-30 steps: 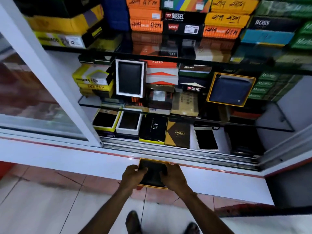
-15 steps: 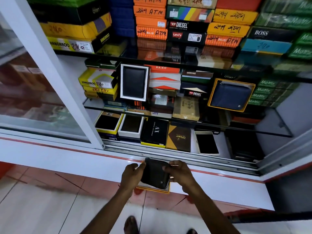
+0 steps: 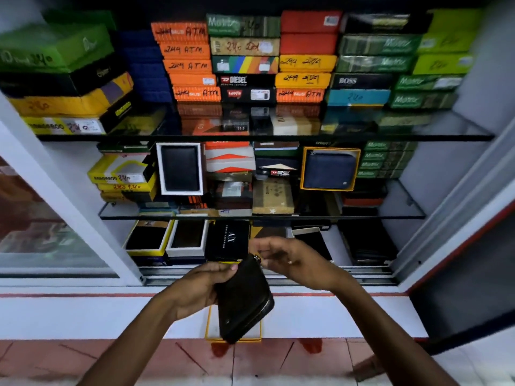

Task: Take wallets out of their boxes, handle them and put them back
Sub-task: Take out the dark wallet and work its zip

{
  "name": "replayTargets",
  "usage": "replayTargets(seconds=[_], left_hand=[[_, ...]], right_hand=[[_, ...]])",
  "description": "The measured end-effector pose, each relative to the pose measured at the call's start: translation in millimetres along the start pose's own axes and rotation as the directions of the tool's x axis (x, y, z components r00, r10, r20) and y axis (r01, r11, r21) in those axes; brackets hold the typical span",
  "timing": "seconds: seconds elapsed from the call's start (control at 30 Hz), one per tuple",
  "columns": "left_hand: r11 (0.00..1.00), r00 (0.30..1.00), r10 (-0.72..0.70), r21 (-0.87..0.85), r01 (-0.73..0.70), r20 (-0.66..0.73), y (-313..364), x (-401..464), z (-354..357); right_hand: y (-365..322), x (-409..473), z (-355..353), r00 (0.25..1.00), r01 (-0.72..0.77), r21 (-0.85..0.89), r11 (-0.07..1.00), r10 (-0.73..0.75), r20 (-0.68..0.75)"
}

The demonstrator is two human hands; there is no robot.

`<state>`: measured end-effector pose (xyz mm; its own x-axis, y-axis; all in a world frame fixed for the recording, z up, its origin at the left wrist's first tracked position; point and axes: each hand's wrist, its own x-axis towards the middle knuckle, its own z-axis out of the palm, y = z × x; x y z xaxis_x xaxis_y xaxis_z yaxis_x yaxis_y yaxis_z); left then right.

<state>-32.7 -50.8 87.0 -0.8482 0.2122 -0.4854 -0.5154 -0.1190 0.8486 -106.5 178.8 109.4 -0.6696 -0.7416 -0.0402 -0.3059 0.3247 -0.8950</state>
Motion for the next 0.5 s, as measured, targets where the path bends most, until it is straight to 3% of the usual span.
replayTargets(seconds=[0.2, 0.37, 0.5], left_hand=[[1.0, 1.0, -0.018, 0.023, 0.018, 0.001, 24, -7, 9], [0.999, 0.991, 0.007, 0.053, 0.0, -0.135, 32, 0, 16], [0.995, 0.961, 0.014, -0.091, -0.041, -0.276, 33, 11, 16]], right_hand=[[-23, -7, -22, 0.998, 0.05, -0.152, 0.987, -0.056, -0.034], [-46, -25, -27, 0.984, 0.037, -0.406, 0.913, -0.105, -0.147], [-59, -46, -21, 0.966, -0.008, -0.488, 0.873, -0.119, -0.23]])
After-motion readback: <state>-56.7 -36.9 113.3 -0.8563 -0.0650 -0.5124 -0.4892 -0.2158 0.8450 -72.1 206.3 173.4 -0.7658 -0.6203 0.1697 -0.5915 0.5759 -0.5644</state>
